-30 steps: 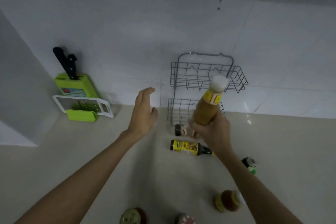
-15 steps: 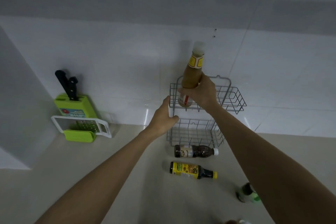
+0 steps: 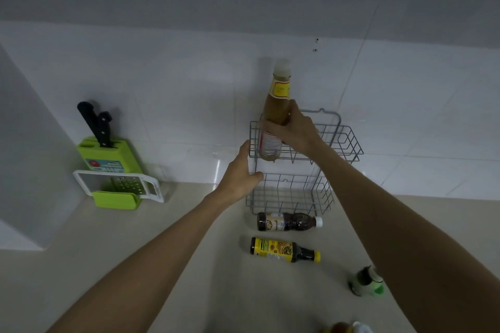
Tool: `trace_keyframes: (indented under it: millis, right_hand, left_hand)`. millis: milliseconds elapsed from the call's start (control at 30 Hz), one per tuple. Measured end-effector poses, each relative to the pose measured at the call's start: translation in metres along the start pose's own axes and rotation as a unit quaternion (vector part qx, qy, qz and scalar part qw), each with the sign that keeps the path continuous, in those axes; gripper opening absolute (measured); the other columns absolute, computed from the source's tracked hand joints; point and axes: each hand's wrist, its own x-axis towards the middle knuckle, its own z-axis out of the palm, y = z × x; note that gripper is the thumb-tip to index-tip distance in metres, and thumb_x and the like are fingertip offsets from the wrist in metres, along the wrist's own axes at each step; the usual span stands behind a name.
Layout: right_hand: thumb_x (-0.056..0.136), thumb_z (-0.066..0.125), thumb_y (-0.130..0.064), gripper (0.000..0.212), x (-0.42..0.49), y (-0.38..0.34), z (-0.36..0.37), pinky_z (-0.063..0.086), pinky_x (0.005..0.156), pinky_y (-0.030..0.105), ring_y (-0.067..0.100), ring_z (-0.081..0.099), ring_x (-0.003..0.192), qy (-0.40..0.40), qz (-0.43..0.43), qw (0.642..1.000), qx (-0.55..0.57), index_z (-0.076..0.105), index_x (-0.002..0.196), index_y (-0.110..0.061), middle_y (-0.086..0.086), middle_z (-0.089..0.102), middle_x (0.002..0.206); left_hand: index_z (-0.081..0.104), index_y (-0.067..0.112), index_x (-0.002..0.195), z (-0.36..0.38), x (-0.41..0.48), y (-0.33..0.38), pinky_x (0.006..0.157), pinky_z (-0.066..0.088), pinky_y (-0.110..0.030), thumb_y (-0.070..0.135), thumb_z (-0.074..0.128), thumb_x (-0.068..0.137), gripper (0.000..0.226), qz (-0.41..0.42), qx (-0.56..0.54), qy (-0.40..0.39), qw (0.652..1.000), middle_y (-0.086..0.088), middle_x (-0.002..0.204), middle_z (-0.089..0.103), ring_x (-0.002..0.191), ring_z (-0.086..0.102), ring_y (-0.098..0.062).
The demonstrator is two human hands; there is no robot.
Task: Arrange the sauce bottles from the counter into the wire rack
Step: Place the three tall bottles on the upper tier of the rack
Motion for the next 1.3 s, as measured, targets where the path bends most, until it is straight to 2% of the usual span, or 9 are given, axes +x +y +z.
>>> trace_keyframes:
  millis: [67, 167, 267, 467, 700, 833, 933, 1033, 1300]
  right_hand:
    - [0.073, 0.065, -0.067, 0.074, 0.000, -0.008, 0.008, 0.048, 0.081, 0.032, 0.019, 0.059, 0.088, 0.026, -0.001, 0.998, -0.058, 0.046, 0.125, -0.017, 0.001, 0.062, 0.101]
    - [0.068, 0.054, -0.080, 0.093, 0.006, -0.016, 0.009, 0.049, 0.097, 0.043, 0.025, 0.063, 0.107, -0.123, 0.035, 0.992, -0.004, 0.043, 0.136, -0.018, 0.006, 0.064, 0.123]
    - [0.064, 0.071, -0.055, 0.082, 0.012, -0.007, 0.005, 0.047, 0.101, 0.050, 0.024, 0.061, 0.112, -0.158, 0.036, 0.982, 0.097, 0.043, 0.133, -0.021, 0.004, 0.064, 0.123]
    - [0.073, 0.079, -0.044, 0.067, 0.000, -0.001, 0.007, 0.048, 0.079, 0.025, 0.016, 0.058, 0.093, -0.005, -0.029, 0.999, 0.034, 0.050, 0.125, -0.015, -0.002, 0.059, 0.105]
    - [0.074, 0.072, -0.057, 0.072, -0.006, -0.008, 0.020, 0.053, 0.084, 0.035, 0.024, 0.060, 0.101, 0.025, -0.038, 0.999, -0.004, 0.042, 0.120, -0.010, 0.010, 0.060, 0.114]
    - [0.092, 0.051, -0.026, 0.022, -0.058, 0.032, 0.031, 0.046, 0.069, 0.027, 0.017, 0.054, 0.085, 0.199, -0.157, 0.967, -0.015, 0.048, 0.108, -0.011, 0.006, 0.056, 0.097]
    - [0.093, 0.048, -0.012, 0.008, -0.095, 0.114, 0.053, 0.045, 0.062, 0.028, 0.014, 0.055, 0.074, -0.012, -0.089, 0.985, -0.148, 0.053, 0.099, -0.013, -0.001, 0.057, 0.085]
    - [0.090, 0.050, -0.008, 0.026, -0.113, 0.183, 0.073, 0.050, 0.086, 0.036, 0.025, 0.054, 0.107, -0.166, 0.018, 0.954, -0.247, 0.053, 0.115, -0.012, 0.010, 0.060, 0.117]
    - [0.085, 0.069, -0.020, 0.057, -0.102, 0.222, 0.102, 0.043, 0.105, 0.041, 0.033, 0.038, 0.128, -0.176, 0.021, 0.899, -0.399, 0.042, 0.133, -0.009, 0.012, 0.039, 0.137]
  left_hand:
    - [0.005, 0.020, 0.153, 0.000, -0.001, 0.001, 0.099, 0.025, -0.018, 0.005, 0.060, 0.090, 0.085, -0.001, 0.000, 0.000, 1.000, -0.002, 0.160, 0.023, 0.144, 0.029, -0.023]
    - [0.006, 0.023, 0.154, -0.002, -0.001, 0.002, 0.095, 0.029, -0.020, 0.004, 0.060, 0.090, 0.086, -0.006, 0.004, -0.009, 1.000, -0.001, 0.159, 0.027, 0.141, 0.035, -0.024]
    - [0.003, 0.025, 0.154, -0.005, -0.002, 0.001, 0.096, 0.030, -0.021, 0.005, 0.059, 0.090, 0.088, -0.009, 0.007, -0.021, 1.000, -0.002, 0.159, 0.025, 0.141, 0.034, -0.024]
    - [-0.001, 0.026, 0.153, -0.003, -0.002, 0.002, 0.092, 0.034, -0.021, 0.007, 0.060, 0.090, 0.090, -0.011, 0.023, -0.025, 0.999, -0.004, 0.160, 0.024, 0.134, 0.043, -0.026]
    - [-0.005, 0.023, 0.153, -0.004, -0.003, 0.002, 0.093, 0.031, -0.017, 0.007, 0.060, 0.090, 0.092, 0.000, 0.038, -0.027, 0.999, -0.002, 0.160, 0.021, 0.137, 0.039, -0.024]
    - [-0.003, 0.017, 0.153, -0.005, -0.012, -0.020, 0.107, 0.022, -0.018, 0.005, 0.057, 0.092, 0.087, -0.014, 0.046, 0.010, 0.999, -0.002, 0.163, 0.010, 0.148, 0.019, -0.021]
    - [0.015, 0.011, 0.152, 0.000, -0.024, -0.057, 0.116, 0.014, -0.026, 0.002, 0.054, 0.093, 0.072, -0.028, 0.110, 0.001, 0.994, -0.007, 0.162, 0.015, 0.149, 0.016, -0.021]
    - [0.025, 0.010, 0.150, 0.012, -0.032, -0.083, 0.115, 0.012, -0.023, 0.001, 0.053, 0.092, 0.065, -0.029, 0.150, -0.052, 0.987, -0.009, 0.160, 0.020, 0.148, 0.018, -0.021]
    - [0.034, 0.010, 0.147, 0.044, -0.029, -0.102, 0.114, 0.020, -0.023, 0.000, 0.054, 0.090, 0.061, -0.032, 0.166, -0.110, 0.979, -0.008, 0.156, 0.031, 0.145, 0.027, -0.021]
